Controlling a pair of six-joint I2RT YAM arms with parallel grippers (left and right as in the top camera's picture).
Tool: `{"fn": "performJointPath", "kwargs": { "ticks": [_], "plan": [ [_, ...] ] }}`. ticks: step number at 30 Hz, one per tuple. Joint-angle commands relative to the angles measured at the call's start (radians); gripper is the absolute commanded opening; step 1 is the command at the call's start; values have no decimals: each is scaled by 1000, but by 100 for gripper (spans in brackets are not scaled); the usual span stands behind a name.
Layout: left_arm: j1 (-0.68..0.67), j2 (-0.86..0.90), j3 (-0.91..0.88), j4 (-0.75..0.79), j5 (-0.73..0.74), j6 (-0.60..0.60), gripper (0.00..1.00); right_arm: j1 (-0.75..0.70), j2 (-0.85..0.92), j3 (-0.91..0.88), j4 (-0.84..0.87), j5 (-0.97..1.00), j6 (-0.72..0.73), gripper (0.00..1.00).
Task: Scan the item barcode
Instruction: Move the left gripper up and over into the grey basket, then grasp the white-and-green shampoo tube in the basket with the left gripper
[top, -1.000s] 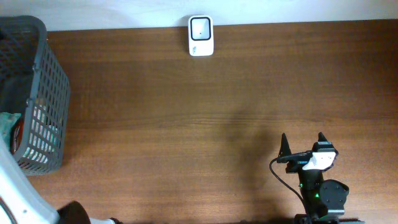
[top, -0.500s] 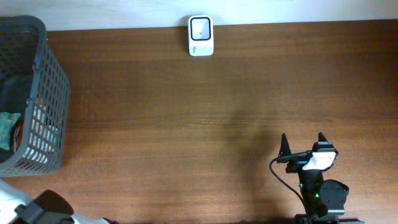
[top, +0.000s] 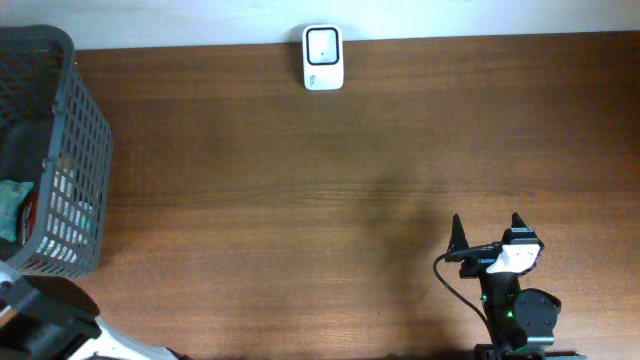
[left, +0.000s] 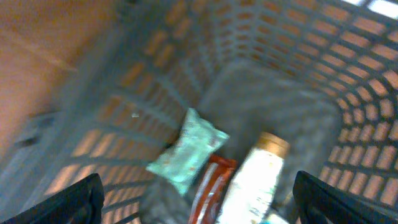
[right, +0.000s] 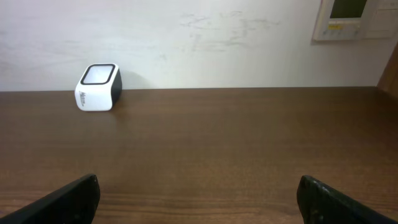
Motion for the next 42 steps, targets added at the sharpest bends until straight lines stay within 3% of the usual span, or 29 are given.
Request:
{"fn": "performJointPath", "kwargs": {
  "ticks": [1, 12, 18, 24, 27, 42],
  "plan": [
    [-20, 60, 7, -23, 111, 71, 92, 9, -8, -8, -3, 5, 3, 99],
    [-31, 119, -31, -103, 35, 113, 95, 9, -8, -8, -3, 5, 3, 99],
    [-31, 119, -158, -87, 21, 139, 99, 9, -8, -8, -3, 5, 3, 98],
    [-31, 119, -172, -78, 2, 138, 100, 9, -8, -8, -3, 5, 4, 99],
    [-35, 119, -172, -78, 3, 138, 94, 9, -8, -8, -3, 5, 4, 99],
    [-39, 133, -174, -84, 3, 138, 95, 9, -8, -8, -3, 5, 3, 99]
  ]
}}
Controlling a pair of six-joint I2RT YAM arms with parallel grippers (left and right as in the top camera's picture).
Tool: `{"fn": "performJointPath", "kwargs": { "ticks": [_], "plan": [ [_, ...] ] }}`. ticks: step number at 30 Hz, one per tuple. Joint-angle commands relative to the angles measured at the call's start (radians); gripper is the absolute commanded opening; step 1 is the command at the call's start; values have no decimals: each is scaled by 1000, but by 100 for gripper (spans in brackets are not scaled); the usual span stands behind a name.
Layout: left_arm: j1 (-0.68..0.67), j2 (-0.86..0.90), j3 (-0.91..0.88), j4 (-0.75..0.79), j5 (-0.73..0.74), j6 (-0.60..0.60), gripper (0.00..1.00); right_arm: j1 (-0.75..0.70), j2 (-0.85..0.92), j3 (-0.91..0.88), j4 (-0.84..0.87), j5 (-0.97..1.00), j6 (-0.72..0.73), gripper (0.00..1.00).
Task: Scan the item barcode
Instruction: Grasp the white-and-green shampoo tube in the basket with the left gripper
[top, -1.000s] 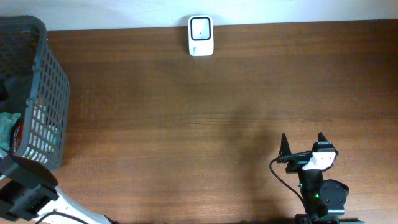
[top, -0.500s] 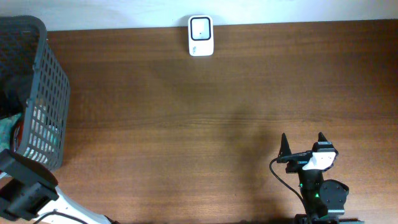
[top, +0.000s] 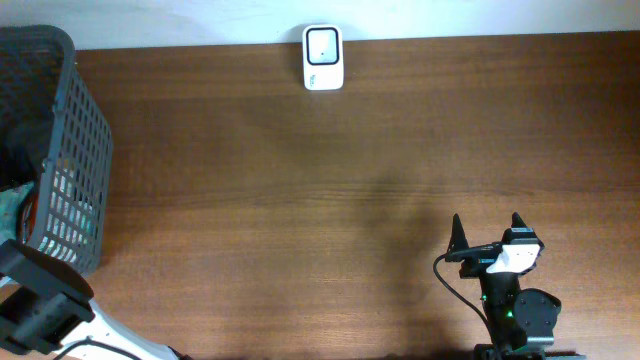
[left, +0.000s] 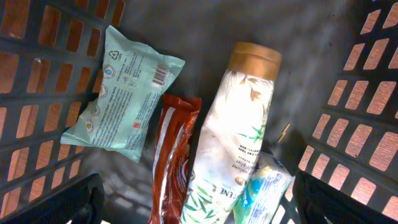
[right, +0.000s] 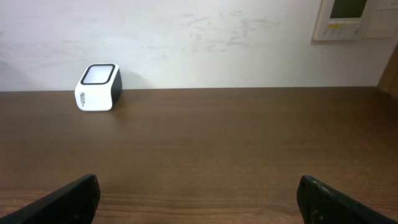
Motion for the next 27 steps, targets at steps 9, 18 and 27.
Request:
{"fn": "performJointPath", "kwargs": {
  "ticks": [9, 18, 27],
  "plan": [
    [-3, 98, -3, -43, 43, 12, 95, 9, -8, -8, -3, 5, 3, 98],
    [-3, 148, -3, -89, 76, 11, 91, 9, -8, -8, -3, 5, 3, 99],
    [-3, 156, -3, -79, 62, -7, 84, 9, -8, -8, -3, 5, 3, 99]
  ]
}}
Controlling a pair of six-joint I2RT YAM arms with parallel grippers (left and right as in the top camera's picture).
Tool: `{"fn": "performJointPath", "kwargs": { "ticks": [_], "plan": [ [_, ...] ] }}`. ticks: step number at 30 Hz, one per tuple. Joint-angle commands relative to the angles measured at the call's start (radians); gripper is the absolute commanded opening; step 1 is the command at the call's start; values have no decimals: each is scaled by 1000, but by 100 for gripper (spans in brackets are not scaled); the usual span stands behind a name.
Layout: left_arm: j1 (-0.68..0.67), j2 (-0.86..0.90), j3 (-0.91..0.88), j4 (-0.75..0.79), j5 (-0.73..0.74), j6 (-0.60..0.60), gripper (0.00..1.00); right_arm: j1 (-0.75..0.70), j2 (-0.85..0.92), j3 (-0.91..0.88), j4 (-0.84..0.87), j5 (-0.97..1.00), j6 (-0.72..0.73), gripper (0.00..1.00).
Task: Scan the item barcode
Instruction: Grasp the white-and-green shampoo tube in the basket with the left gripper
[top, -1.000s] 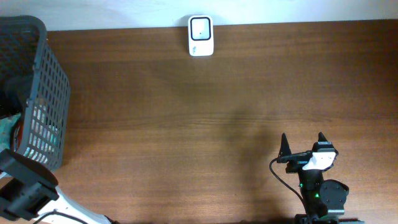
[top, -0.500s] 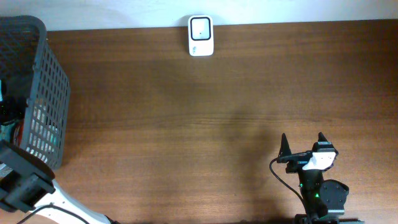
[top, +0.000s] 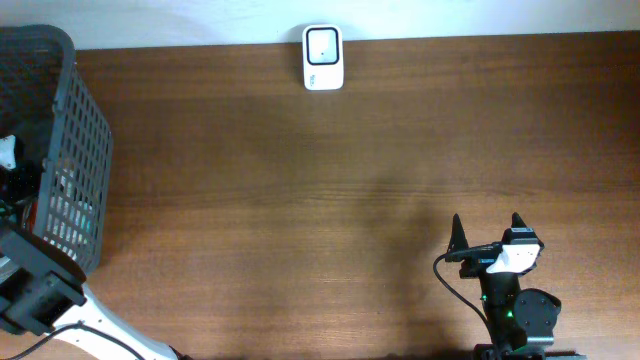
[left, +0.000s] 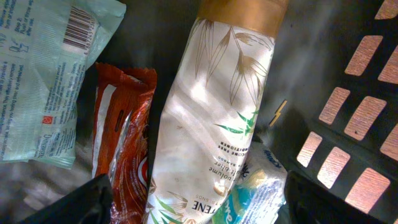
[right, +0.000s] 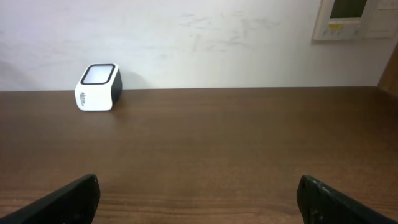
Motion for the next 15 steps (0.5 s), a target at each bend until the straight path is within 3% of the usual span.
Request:
{"fn": "performJointPath", "kwargs": {
  "ticks": [1, 6, 15],
  "plan": [
    [-3, 9, -2, 10, -8, -31, 84, 9, -8, -8, -3, 5, 3, 99],
    [-3, 9, -2, 29, -24, -98, 77, 9, -8, -8, -3, 5, 3, 99],
    [-3, 9, -108, 92, -24, -98, 77, 9, -8, -8, -3, 5, 3, 99]
  ]
}}
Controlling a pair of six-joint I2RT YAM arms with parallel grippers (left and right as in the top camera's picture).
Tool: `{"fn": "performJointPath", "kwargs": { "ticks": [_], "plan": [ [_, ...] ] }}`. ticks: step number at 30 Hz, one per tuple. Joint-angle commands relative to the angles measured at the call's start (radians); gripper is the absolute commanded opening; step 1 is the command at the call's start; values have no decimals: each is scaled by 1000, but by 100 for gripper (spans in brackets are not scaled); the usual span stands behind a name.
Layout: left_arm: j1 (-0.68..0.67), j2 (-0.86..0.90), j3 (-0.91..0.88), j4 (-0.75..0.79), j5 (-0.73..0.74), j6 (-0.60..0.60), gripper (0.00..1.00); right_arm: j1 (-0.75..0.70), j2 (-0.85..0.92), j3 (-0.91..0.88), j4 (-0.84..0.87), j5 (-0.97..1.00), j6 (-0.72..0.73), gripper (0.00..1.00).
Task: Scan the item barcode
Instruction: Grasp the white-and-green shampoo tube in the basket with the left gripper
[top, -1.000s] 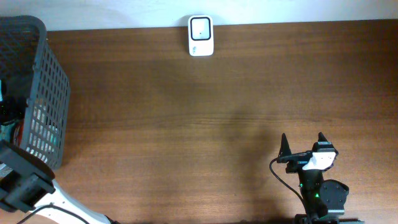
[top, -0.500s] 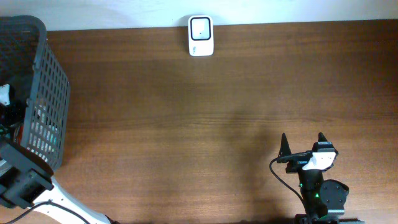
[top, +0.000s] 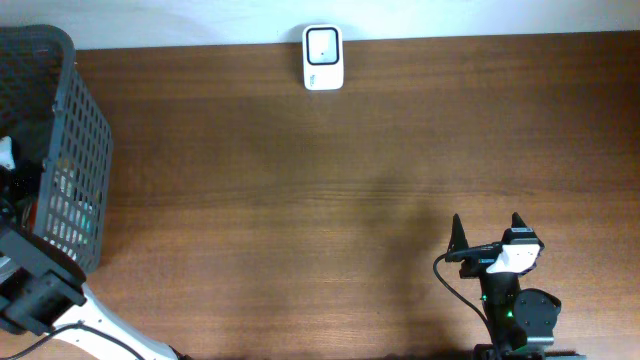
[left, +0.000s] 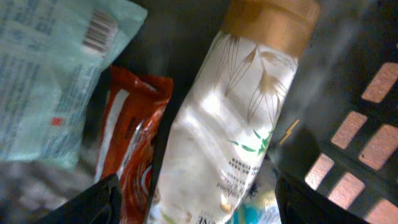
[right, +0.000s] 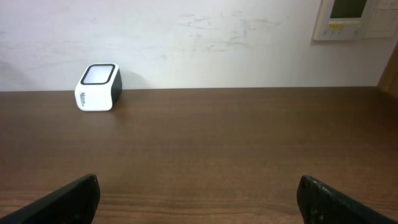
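Note:
Inside the grey basket (top: 75, 150), my left gripper (left: 198, 208) hangs open low over a white pouch (left: 224, 143) with leaf print and a gold cap. Its fingers (left: 93, 202) straddle the pouch. Beside the pouch lie a red wrapper (left: 127, 137), a pale green packet (left: 50, 68) showing a barcode, and a blue-white packet (left: 264, 208). The white scanner (top: 322, 58) stands at the table's far edge, also seen in the right wrist view as the scanner (right: 97, 86). My right gripper (top: 486, 232) rests open near the front right, nothing between its fingers.
The basket's lattice walls (left: 367, 124) close in tightly around the left gripper. The wooden table (top: 350, 180) stretches between basket and scanner. A wall (right: 199, 37) with a control panel (right: 354, 17) rises behind the table's far edge.
The left gripper has shifted slightly over the items; the pouch's gold cap and the green packet's barcode now show more fully. The right arm has not moved.
At first the left gripper was high in the basket, looking down at the items. Then it was lower, with all the packets in view. Then it was close over the white pouch, open, and it stays there now. The right arm stayed still throughout.

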Motion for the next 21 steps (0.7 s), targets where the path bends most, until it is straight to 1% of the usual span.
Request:
{"fn": "performJointPath", "kwargs": {
  "ticks": [1, 7, 9, 12, 18, 21],
  "plan": [
    [-3, 9, -97, 47, -3, -13, 77, 9, -8, -8, -3, 5, 3, 99],
    [-3, 9, -188, 122, -4, -13, 69, 9, -8, -8, -3, 5, 3, 99],
    [-2, 9, -203, 138, -4, -13, 64, 9, -8, -8, -3, 5, 4, 99],
    [-2, 9, -220, 158, -4, -13, 49, 9, -8, -8, -3, 5, 3, 99],
    [-2, 11, -256, 180, -7, -13, 39, 9, -8, -8, -3, 5, 3, 99],
    [-2, 12, -282, 192, -7, -13, 40, 9, -8, -8, -3, 5, 4, 98]
  ]
}}
